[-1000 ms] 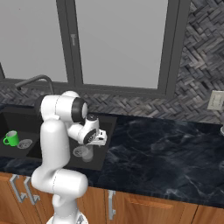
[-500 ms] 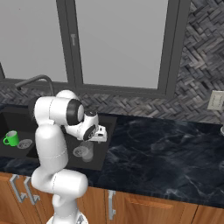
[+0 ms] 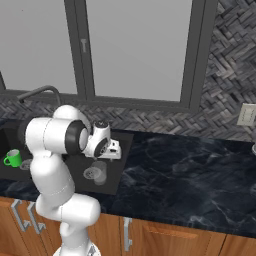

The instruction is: Place the mug in the left basin and the glass cup in the right basin of the sink.

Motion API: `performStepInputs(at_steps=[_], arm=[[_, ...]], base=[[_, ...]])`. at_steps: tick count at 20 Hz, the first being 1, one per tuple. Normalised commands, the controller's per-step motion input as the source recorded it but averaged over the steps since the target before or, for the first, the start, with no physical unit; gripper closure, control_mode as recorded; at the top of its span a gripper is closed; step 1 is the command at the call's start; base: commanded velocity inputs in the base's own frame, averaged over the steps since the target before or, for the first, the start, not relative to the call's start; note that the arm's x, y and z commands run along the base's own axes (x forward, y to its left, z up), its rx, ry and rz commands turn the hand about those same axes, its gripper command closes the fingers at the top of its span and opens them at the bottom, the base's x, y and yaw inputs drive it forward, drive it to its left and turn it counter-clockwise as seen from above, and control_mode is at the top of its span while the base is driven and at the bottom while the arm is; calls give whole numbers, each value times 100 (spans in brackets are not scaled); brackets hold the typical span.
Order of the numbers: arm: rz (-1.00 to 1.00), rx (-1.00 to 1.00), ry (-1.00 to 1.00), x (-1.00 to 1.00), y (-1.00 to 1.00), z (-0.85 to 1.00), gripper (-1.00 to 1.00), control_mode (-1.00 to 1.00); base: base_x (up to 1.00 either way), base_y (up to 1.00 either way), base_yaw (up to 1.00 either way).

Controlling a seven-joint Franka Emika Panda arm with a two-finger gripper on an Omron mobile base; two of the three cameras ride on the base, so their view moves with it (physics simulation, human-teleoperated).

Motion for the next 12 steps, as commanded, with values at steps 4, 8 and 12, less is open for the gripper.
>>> performStepInputs(at_steps=[4,8,12], arm=[[0,0,0,-46,0,46,-100,-100],[0,0,0,-37,0,50,-100,-100],[0,0,0,-45,0,50,-100,-100]], base=[[0,0,0],[0,0,0],[0,0,0]])
